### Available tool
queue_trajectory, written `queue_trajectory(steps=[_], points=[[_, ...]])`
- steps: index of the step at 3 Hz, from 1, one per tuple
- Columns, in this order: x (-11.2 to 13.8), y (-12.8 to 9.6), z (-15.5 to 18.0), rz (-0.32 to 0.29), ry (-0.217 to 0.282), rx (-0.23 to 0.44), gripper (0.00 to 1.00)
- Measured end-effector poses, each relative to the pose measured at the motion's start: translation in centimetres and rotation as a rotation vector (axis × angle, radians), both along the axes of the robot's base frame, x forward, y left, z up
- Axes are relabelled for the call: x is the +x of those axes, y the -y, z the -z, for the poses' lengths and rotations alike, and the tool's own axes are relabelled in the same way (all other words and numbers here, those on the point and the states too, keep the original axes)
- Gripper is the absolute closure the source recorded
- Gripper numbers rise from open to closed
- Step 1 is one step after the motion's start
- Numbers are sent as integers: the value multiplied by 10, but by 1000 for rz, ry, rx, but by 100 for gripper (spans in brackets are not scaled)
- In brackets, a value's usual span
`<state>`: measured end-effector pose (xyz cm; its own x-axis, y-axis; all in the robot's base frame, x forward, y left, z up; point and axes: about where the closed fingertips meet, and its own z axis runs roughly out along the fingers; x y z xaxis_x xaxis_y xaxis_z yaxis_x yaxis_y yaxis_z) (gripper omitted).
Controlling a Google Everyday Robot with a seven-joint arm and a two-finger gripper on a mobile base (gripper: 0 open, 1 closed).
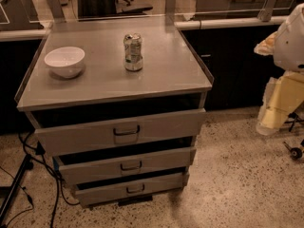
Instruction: Open top drawer
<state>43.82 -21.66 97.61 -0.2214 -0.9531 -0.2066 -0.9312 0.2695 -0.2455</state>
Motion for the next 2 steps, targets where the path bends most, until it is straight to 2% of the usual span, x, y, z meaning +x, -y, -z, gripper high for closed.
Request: queue_trajectory(steps=[1,2], points=[[1,-2,1,-3,8,-4,0],[3,-12,17,-25,-1,17,0]])
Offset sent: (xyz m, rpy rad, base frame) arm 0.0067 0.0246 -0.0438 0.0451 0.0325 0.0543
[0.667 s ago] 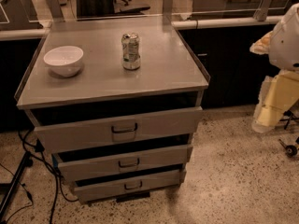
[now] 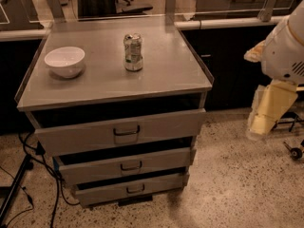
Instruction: Open top drawer
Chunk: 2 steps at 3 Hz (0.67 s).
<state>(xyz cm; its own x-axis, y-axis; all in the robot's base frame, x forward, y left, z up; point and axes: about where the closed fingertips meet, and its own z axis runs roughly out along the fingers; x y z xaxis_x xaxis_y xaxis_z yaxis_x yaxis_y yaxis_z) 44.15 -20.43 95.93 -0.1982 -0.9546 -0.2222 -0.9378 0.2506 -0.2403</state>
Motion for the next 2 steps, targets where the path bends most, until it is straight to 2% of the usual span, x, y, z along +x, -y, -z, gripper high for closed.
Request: queue_trajectory(steps=[2], points=[[18,-17,61,-33,-76,77,0]])
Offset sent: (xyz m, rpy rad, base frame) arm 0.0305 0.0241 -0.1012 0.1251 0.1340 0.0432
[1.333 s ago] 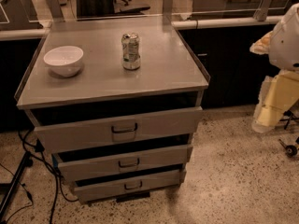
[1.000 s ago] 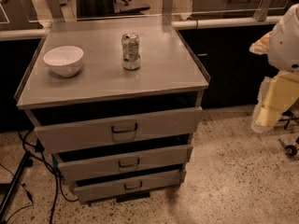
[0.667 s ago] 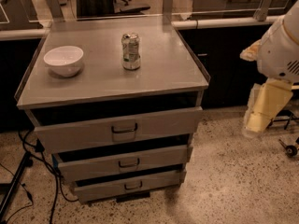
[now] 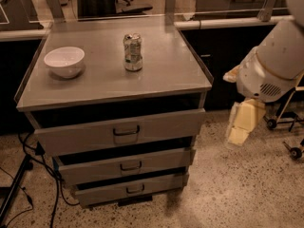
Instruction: Open top drawer
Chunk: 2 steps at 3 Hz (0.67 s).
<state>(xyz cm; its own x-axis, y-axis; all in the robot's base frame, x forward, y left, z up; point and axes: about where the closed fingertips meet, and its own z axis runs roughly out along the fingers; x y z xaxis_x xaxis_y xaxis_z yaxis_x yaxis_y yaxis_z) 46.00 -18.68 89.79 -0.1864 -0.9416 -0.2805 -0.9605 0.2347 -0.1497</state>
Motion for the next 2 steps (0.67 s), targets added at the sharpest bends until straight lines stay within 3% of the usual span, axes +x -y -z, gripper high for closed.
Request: queue_trajectory(steps=[1,2], points=[[2,-1,5,-1,-7,5,0],[-5,-8,18,-12,-51,13,0]])
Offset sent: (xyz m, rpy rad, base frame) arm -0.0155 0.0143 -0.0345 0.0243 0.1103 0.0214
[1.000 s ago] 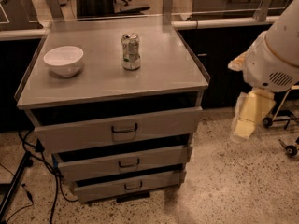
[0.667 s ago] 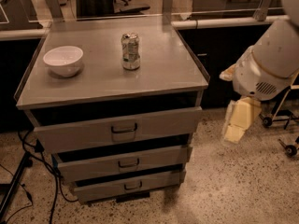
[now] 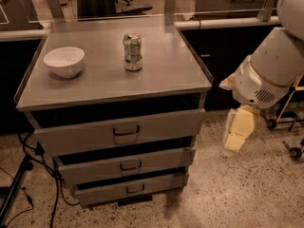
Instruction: Open top drawer
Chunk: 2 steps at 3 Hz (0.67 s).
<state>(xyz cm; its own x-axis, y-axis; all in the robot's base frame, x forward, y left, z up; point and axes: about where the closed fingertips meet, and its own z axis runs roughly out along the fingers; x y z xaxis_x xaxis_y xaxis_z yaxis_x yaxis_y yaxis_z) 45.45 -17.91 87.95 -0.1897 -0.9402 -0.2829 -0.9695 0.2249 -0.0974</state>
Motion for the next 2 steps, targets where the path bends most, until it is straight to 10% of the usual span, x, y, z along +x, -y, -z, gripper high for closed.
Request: queue_trajectory(steps=[2], points=[[20,-34,47,-38,-37,7,0]])
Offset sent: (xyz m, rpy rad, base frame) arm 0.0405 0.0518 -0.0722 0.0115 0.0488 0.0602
